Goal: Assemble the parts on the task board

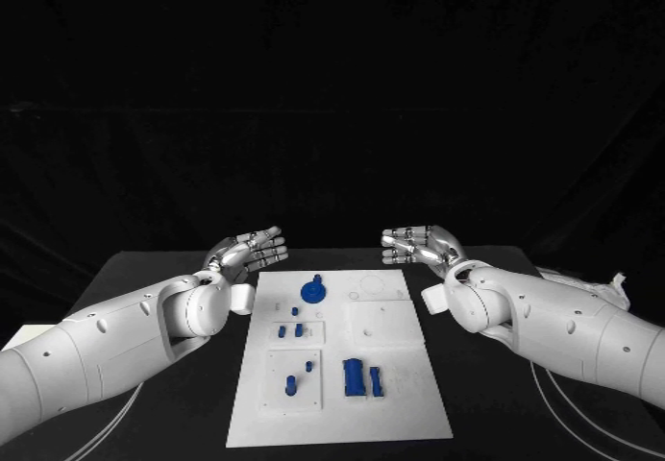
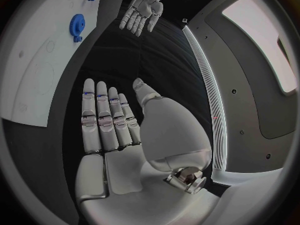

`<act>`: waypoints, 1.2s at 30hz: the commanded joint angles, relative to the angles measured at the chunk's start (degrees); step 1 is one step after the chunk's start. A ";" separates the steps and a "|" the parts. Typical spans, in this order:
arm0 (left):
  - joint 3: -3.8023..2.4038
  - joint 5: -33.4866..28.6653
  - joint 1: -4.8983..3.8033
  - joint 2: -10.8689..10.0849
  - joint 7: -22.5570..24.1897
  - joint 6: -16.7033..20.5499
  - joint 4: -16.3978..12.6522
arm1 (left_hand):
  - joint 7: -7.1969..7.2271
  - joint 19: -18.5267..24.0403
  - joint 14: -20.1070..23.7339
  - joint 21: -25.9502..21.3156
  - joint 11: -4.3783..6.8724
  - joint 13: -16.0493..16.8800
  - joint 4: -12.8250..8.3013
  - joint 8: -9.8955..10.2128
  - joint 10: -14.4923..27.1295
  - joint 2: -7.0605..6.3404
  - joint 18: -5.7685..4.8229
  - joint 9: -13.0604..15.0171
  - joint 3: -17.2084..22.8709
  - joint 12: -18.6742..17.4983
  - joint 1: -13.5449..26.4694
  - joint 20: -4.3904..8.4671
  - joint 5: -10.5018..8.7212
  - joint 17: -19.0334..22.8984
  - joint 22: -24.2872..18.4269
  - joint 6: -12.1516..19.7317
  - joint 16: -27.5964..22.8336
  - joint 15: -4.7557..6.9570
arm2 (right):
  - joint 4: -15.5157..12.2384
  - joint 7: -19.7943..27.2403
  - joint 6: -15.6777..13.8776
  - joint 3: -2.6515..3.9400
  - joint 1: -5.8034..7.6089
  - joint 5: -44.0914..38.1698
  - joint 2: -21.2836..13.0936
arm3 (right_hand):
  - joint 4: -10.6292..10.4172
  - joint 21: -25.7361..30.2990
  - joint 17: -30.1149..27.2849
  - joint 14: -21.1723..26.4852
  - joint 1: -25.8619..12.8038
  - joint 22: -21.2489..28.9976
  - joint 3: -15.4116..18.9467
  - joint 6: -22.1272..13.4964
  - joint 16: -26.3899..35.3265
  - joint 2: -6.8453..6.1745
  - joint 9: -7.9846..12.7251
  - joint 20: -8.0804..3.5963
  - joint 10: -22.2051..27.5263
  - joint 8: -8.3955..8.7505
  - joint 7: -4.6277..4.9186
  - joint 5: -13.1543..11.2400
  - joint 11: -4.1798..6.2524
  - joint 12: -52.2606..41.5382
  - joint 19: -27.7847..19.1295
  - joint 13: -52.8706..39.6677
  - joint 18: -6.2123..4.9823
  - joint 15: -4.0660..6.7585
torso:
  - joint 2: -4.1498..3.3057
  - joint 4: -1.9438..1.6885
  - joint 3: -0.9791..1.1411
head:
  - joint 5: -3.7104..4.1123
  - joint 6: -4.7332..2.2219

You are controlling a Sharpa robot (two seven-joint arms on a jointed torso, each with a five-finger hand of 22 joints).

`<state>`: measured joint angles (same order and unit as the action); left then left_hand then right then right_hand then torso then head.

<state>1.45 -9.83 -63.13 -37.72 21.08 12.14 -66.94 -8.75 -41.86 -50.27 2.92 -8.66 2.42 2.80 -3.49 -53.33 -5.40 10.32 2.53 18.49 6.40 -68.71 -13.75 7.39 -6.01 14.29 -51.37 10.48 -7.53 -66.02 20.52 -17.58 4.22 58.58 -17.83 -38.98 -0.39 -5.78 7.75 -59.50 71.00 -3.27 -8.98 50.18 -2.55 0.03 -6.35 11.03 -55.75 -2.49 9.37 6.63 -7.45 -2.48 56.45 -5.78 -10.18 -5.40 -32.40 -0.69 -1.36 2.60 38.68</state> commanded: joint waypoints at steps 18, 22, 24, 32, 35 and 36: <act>-1.16 7.90 2.38 -5.58 6.96 25.59 -18.45 | 8.75 28.06 33.70 -2.92 8.66 -2.42 -2.80 3.49 35.74 5.40 -5.94 -2.53 -12.41 -6.40 46.06 9.24 -7.39 6.01 -9.57 34.43 -10.48 7.53 | -21.14 8.17 -23.48 -3.73 1.40 15.71 -5.05 | 0.39 5.78 -7.75 39.91 -47.57 3.27 8.98 -33.64 2.55 -0.03 6.35 -11.03 37.42 2.49 -9.37 -6.63 7.45 2.48 -37.84 5.78 5.88 5.40 | 1.22 0.69 1.36 | -2.60 -4.31; -1.34 9.09 2.74 -6.43 8.04 29.52 -21.26 | 8.75 30.03 36.09 -2.92 8.66 -2.42 -2.80 3.49 38.27 5.40 -10.32 -2.53 -13.27 -6.40 49.32 13.75 -7.39 6.01 -10.25 36.88 -10.48 7.53 | -23.36 9.05 -25.92 -4.12 1.55 17.39 -5.58 | 0.39 5.78 -7.75 42.74 -50.96 3.27 8.98 -36.04 2.55 -0.03 6.35 -11.03 40.04 2.49 -9.37 -6.63 7.45 2.48 -40.57 5.78 10.18 5.40 | 1.22 0.69 1.36 | -2.60 -4.31; -1.40 9.47 2.86 -6.70 8.38 30.78 -22.16 | 8.75 30.77 36.99 -2.92 8.66 -2.42 -2.80 3.49 39.22 5.40 -10.32 -2.53 -13.60 -6.40 50.53 13.75 -7.39 6.01 -14.29 37.77 -10.48 7.53 | -23.84 9.24 -26.44 -4.21 1.58 17.76 -5.69 | 0.39 5.78 -7.75 43.80 -52.21 3.27 8.98 -36.93 2.55 -0.03 6.35 -11.03 41.04 2.49 -9.37 -6.63 7.45 2.48 -41.55 5.78 10.18 5.40 | 1.22 0.69 1.36 | -2.60 -4.31; -1.45 9.83 2.97 -6.97 8.71 31.98 -23.02 | 8.75 33.68 40.57 -2.92 8.66 -2.42 -2.80 3.49 43.05 5.40 -10.32 -2.53 -18.49 -6.40 55.45 13.75 -7.39 6.01 -14.29 41.45 -10.48 7.53 | -23.93 9.27 -26.54 -4.22 1.58 17.83 -5.71 | 0.39 5.78 -7.75 48.04 -57.29 3.27 8.98 -40.54 2.55 -0.03 6.35 -11.03 45.02 2.49 -9.37 -6.63 7.45 2.48 -45.58 5.78 10.18 5.40 | 1.22 0.69 1.36 | -2.60 -4.31; -1.45 9.83 2.97 -6.97 8.71 31.98 -23.02 | 8.75 34.76 41.94 -2.92 8.66 -2.42 -2.80 3.49 44.48 5.40 -10.32 -2.53 -18.49 -6.40 57.28 13.75 -7.39 6.01 -14.29 42.84 -10.48 7.53 | -23.93 9.27 -26.54 -4.22 1.58 17.83 -5.71 | 0.39 5.78 -7.75 49.66 -59.20 3.27 8.98 -41.88 2.55 -0.03 6.35 -11.03 46.52 2.49 -9.37 -6.63 7.45 2.48 -47.12 5.78 10.18 5.40 | 1.22 0.69 1.36 | -2.60 -4.31; -1.45 9.83 2.97 -6.97 8.71 31.98 -23.02 | 8.75 35.10 42.26 -2.92 8.66 -2.42 -2.80 3.49 44.81 5.40 -10.32 -2.53 -18.49 -6.40 57.73 13.75 -7.39 6.01 -14.29 43.22 -10.48 7.53 | -23.93 9.27 -26.54 -4.22 1.58 17.83 -5.71 | 0.39 5.78 -7.75 50.02 -59.64 3.27 8.98 -42.20 2.55 -0.03 6.35 -11.03 46.90 2.49 -9.37 -6.63 7.45 2.48 -47.46 5.78 10.18 5.40 | 1.22 0.69 1.36 | -2.60 -4.31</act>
<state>0.06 -1.27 -60.17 -44.72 28.19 42.56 -89.80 -0.07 -9.26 -10.96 0.35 -0.10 0.06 0.00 -0.38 -11.64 -0.01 0.85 0.09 2.00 0.33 -15.02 -0.50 0.37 -0.09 0.62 -11.21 0.38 -0.03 -89.86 28.46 -43.24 -0.01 60.14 -0.55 -44.70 -0.08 -0.21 0.10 -12.96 15.55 -0.08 -0.48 10.92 -0.22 0.03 -0.08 0.23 -12.15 -0.31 0.10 0.30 -0.02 -0.38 12.30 -0.08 -0.78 -0.01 -31.18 0.00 0.01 0.00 34.38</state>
